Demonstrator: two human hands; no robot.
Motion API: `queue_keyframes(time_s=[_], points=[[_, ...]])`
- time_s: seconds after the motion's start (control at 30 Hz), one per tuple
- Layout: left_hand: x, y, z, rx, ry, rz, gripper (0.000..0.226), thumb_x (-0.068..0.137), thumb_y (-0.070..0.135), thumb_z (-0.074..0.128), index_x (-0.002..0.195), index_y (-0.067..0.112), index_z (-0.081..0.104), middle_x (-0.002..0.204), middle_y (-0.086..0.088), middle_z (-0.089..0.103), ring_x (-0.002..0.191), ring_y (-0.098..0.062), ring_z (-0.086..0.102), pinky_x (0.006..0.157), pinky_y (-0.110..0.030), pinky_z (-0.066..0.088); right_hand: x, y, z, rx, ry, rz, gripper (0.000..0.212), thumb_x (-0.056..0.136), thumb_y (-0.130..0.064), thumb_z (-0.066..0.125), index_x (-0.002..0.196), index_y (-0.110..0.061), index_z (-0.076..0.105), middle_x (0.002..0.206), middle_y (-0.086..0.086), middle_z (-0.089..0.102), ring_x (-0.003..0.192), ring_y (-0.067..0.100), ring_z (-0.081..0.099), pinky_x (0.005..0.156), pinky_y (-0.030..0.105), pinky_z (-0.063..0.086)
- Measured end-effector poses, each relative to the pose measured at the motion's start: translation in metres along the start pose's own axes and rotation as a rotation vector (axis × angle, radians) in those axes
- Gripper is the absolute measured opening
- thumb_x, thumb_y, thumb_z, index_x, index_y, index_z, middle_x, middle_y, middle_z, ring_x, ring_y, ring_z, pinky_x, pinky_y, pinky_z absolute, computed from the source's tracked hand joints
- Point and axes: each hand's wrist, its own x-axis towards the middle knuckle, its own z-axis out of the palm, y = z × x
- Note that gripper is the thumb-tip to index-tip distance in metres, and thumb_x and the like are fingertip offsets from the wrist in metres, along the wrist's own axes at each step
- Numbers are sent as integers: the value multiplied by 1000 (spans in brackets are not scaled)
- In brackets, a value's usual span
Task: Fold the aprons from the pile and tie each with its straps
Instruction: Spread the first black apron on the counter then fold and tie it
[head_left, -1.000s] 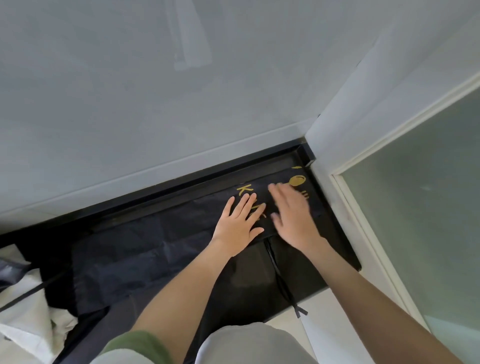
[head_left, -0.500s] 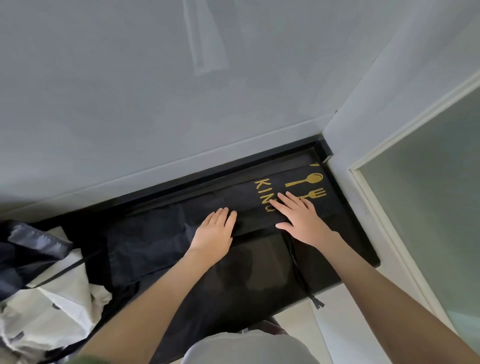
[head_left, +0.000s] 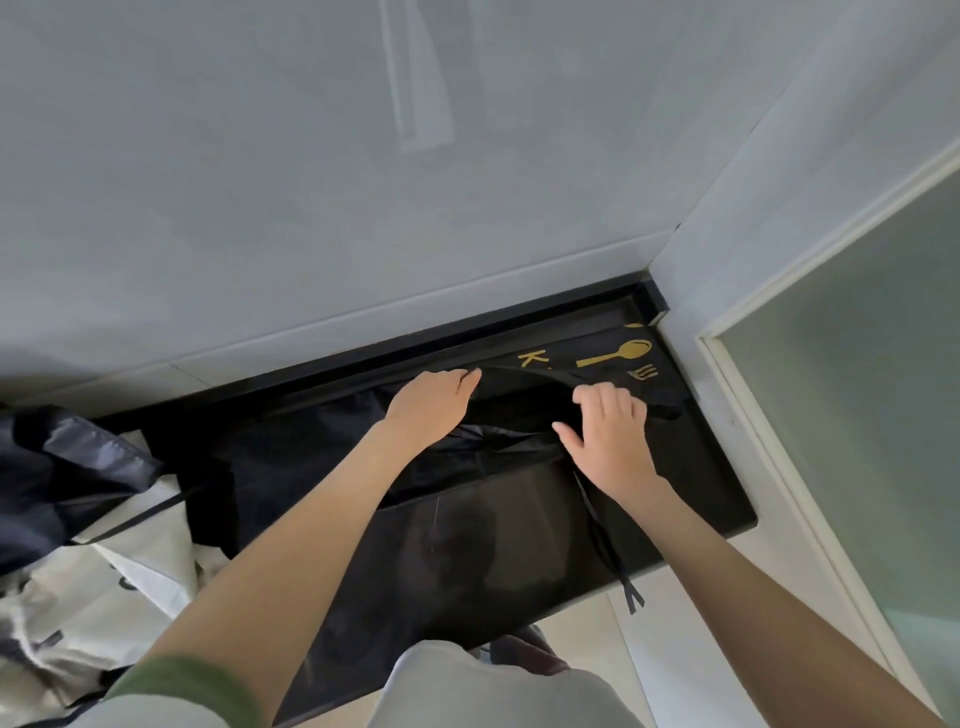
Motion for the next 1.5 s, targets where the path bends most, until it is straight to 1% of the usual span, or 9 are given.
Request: queue_keyframes(time_s=[0.27, 0.37, 0.5, 0.67, 0.77, 0.83, 1.03, 1.23, 1.5], points=[[-7, 0, -12, -92, 44, -42, 47, 106, 14, 28, 152, 8, 23, 152, -8, 37, 127, -29, 49, 101, -34, 41, -16, -14, 14, 65, -275, -116, 41, 66, -23, 87, 102, -15, 68, 105, 5, 63, 90, 28, 62, 74, 44, 50], [-13, -1, -17, -303, 78, -75, 45, 106, 34, 32, 142, 13, 46, 137, -6, 56, 124, -25, 52, 99, -26, 36, -11, -21, 10, 92, -295, -139, 31, 65, -22, 86, 88, -15, 66, 100, 2, 63, 89, 27, 61, 77, 44, 49], [-19, -3, -20, -391, 108, -37, 44, 104, 38, 36, 137, 15, 52, 136, -1, 58, 126, -18, 51, 99, -17, 32, -5, -25, 9, 167, -255, -105, 22, 74, -25, 81, 82, -16, 62, 93, -1, 62, 90, 26, 58, 82, 44, 42], [-24, -4, -15, -378, 131, 7, 42, 104, 37, 36, 137, 17, 53, 136, 1, 57, 127, -16, 50, 103, -20, 32, 0, -27, 6, 209, -219, -13, 24, 83, -21, 73, 104, -16, 64, 104, 2, 62, 101, 29, 55, 88, 44, 37], [-25, -3, -8, -361, 99, 41, 40, 103, 38, 36, 136, 22, 54, 134, 3, 58, 124, -15, 53, 101, -23, 36, -3, -29, 4, 199, -333, 130, 52, 83, -32, 73, 127, -13, 54, 125, 8, 54, 118, 30, 48, 97, 46, 38], [-27, 0, -2, -330, 63, 55, 42, 104, 39, 34, 137, 22, 52, 134, 2, 59, 122, -17, 54, 101, -24, 38, -13, -28, 4, 112, -330, 284, 61, 77, -38, 78, 124, -8, 53, 119, 12, 56, 112, 32, 52, 91, 45, 43], [-25, 12, 16, -204, 17, 17, 45, 100, 40, 43, 141, 22, 44, 138, -2, 53, 123, -21, 51, 101, -33, 41, -31, -25, 4, 176, -517, 580, 37, 99, -31, 51, 123, -3, 46, 119, 14, 57, 111, 30, 55, 89, 39, 48], [-25, 30, 51, 312, -41, 217, 58, 98, 38, 49, 148, 18, 28, 154, -8, 30, 140, -26, 31, 115, -40, 25, -29, -32, -1, 201, -581, 391, 35, 104, -26, 39, 131, -10, 52, 124, 8, 58, 113, 22, 56, 92, 31, 45], [-16, 43, 49, 288, 102, 136, 39, 95, 11, 54, 131, 13, 39, 125, -7, 49, 112, -23, 50, 85, -29, 44, -33, -40, -1, 240, -594, 96, 21, 102, -23, 44, 114, -10, 55, 109, 7, 62, 101, 21, 60, 81, 27, 44]])
